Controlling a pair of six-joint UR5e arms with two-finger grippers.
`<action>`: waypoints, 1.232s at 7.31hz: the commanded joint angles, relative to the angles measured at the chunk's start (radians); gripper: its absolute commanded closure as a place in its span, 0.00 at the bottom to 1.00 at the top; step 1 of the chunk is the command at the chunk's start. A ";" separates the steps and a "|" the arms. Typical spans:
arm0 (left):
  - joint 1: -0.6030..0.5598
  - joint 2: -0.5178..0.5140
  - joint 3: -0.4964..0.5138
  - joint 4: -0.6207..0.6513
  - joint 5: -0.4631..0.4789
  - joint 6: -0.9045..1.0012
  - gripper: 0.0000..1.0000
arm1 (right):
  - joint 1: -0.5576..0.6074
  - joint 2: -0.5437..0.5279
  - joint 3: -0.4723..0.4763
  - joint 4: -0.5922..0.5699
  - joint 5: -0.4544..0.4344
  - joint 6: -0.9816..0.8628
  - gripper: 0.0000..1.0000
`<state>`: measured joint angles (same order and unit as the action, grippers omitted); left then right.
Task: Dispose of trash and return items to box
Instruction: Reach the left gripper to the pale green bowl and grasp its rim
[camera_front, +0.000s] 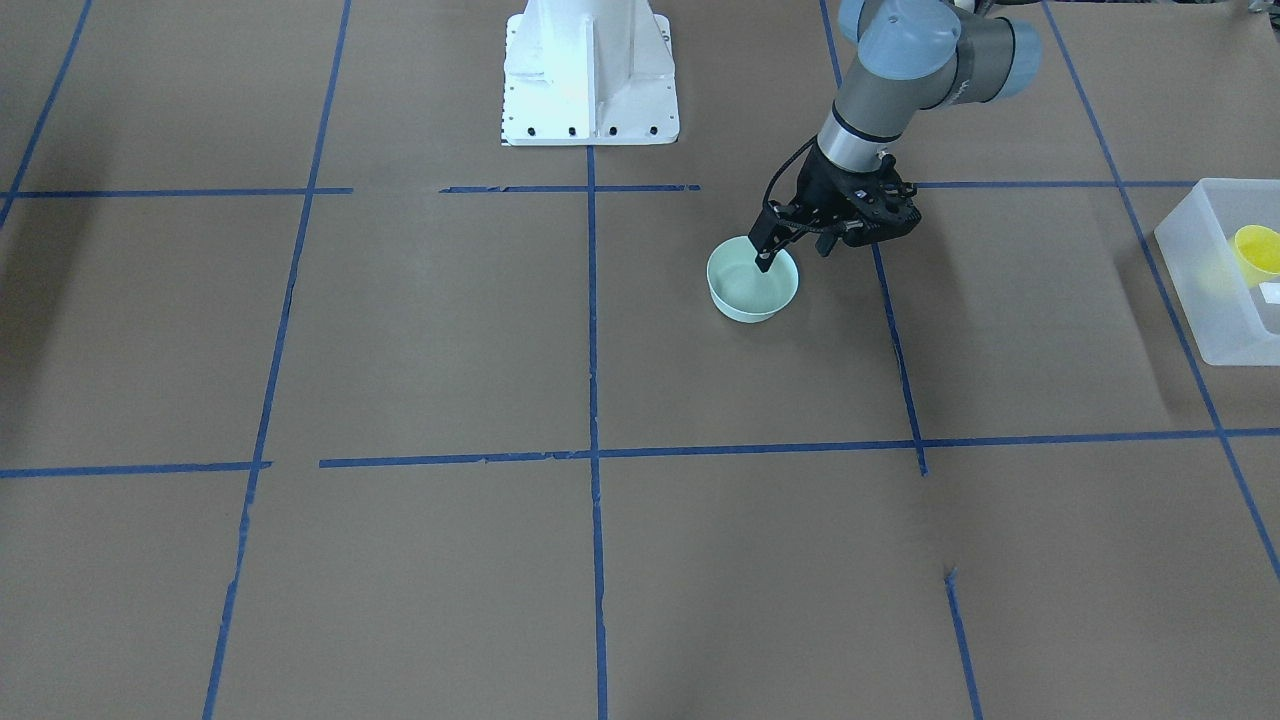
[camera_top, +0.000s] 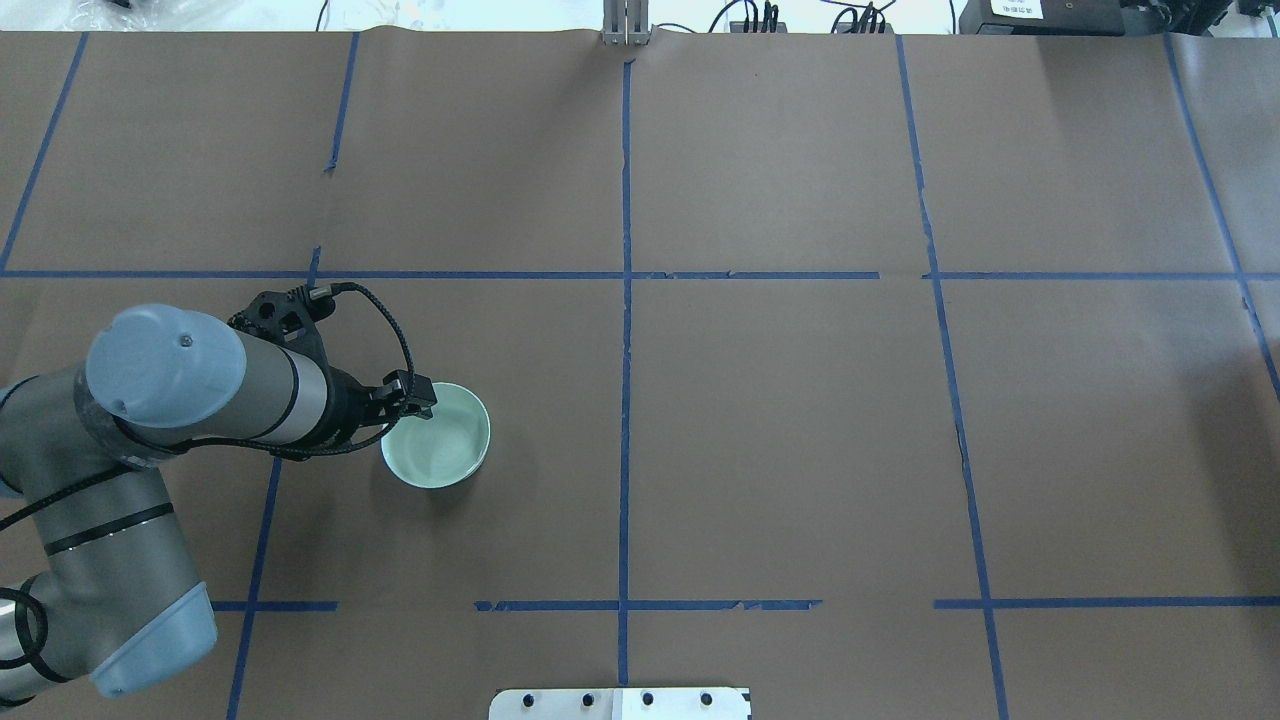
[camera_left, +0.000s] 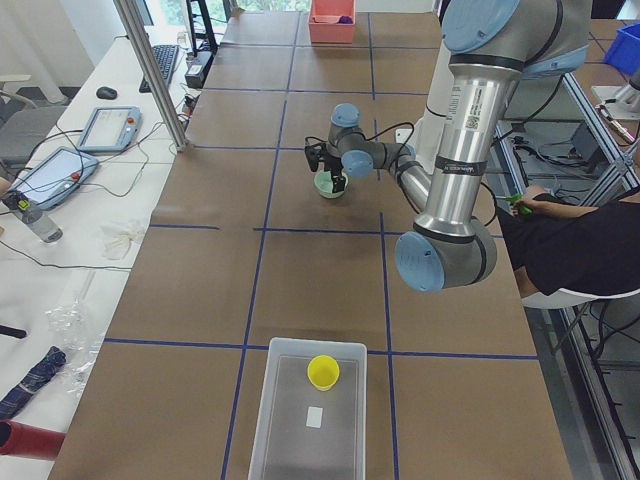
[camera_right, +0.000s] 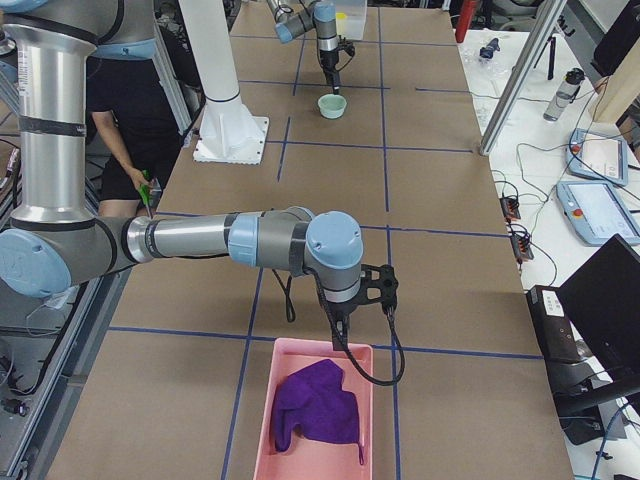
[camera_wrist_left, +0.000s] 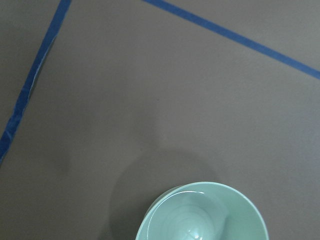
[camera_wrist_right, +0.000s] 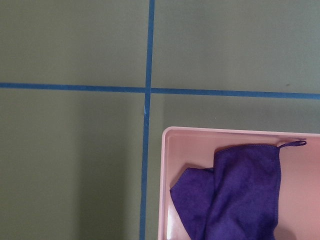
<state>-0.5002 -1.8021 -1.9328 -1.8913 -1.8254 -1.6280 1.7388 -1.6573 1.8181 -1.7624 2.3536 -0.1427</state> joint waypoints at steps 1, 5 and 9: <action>0.048 -0.005 0.032 0.000 0.040 -0.036 0.02 | -0.018 0.019 0.029 0.001 0.013 0.089 0.00; 0.046 0.000 0.071 0.001 0.041 -0.036 0.58 | -0.045 0.017 0.055 0.004 0.013 0.091 0.00; 0.032 -0.002 0.037 0.003 0.028 -0.032 1.00 | -0.096 0.031 0.055 0.004 0.023 0.089 0.00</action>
<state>-0.4596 -1.8029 -1.8803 -1.8894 -1.7921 -1.6623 1.6538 -1.6335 1.8730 -1.7579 2.3753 -0.0538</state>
